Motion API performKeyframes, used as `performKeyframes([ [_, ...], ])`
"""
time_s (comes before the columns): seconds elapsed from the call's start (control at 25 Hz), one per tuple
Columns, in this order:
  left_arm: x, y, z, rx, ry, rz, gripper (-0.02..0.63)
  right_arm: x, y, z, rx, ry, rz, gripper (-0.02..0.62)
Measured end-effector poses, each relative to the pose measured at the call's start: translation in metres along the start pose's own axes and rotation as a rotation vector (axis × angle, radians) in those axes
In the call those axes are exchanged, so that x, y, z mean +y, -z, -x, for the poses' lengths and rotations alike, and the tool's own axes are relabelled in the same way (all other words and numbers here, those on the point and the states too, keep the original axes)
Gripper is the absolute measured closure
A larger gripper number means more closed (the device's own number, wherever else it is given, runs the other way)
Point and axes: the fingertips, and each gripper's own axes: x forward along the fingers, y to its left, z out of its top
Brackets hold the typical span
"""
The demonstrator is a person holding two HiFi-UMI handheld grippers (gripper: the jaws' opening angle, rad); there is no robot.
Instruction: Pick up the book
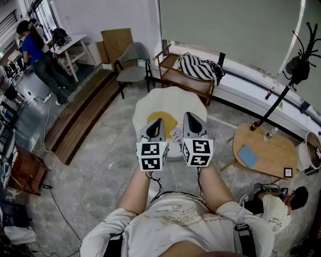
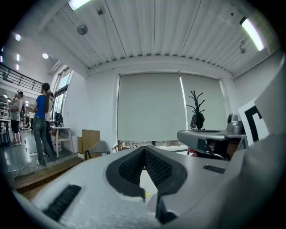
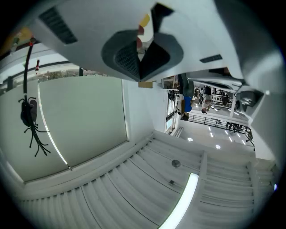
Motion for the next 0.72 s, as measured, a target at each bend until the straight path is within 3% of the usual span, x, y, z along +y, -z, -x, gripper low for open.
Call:
performKeyframes([
  [0.32,-0.003,0.01,0.01,0.018,-0.005,0.011,0.594,0.007,0.011,0.007,0.009,-0.012,-0.051,0.571],
  [0.72,0.002,0.013,0.014,0.019,0.003,0.013,0.594,0.019,0.012,0.008,0.005,-0.007,-0.029,0.571],
])
